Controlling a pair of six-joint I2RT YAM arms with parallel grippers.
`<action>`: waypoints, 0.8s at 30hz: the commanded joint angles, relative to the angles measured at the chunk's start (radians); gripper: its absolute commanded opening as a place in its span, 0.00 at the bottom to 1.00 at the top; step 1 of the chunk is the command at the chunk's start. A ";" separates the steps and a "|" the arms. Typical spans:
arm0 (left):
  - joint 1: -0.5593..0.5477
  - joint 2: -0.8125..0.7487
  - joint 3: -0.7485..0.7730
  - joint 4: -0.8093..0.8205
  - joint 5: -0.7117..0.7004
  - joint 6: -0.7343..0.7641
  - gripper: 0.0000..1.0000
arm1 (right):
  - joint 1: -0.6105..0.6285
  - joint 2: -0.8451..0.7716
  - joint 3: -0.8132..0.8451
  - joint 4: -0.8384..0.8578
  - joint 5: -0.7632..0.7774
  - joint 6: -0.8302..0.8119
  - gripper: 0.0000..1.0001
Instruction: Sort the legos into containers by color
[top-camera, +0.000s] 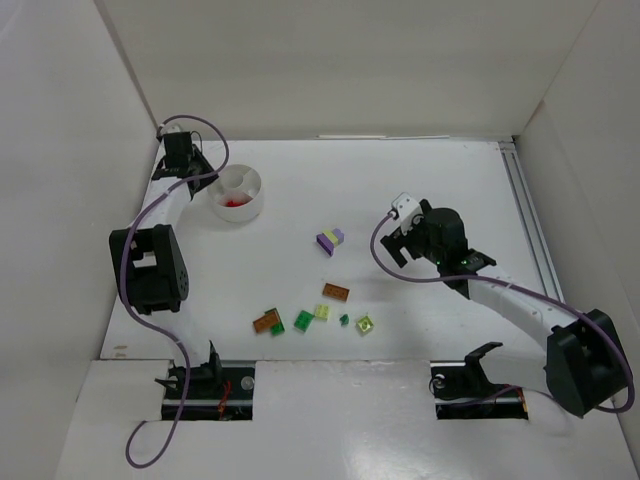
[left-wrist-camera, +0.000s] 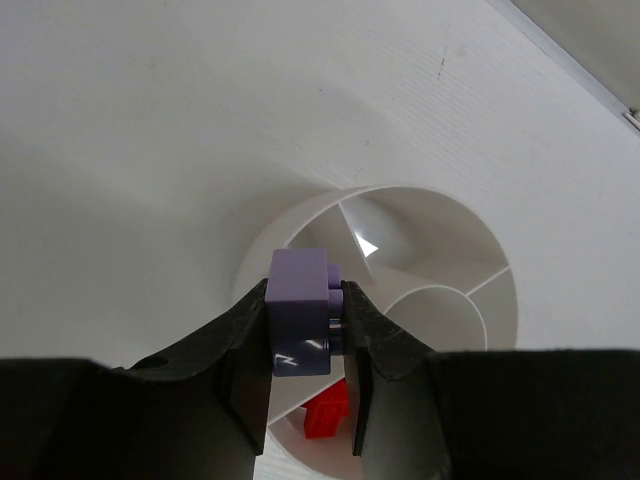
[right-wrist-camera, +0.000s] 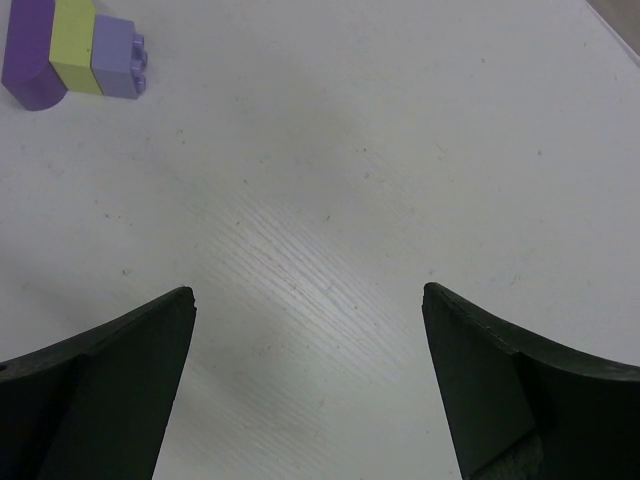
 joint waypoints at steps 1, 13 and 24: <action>0.001 0.008 0.073 0.005 -0.019 -0.009 0.00 | -0.013 -0.013 0.042 -0.002 -0.015 -0.001 1.00; 0.001 0.008 0.072 -0.013 0.045 0.040 0.48 | -0.022 -0.003 0.042 -0.002 -0.024 -0.001 1.00; 0.001 -0.188 -0.043 0.011 0.120 0.050 0.75 | 0.001 -0.014 0.042 -0.002 -0.140 -0.051 1.00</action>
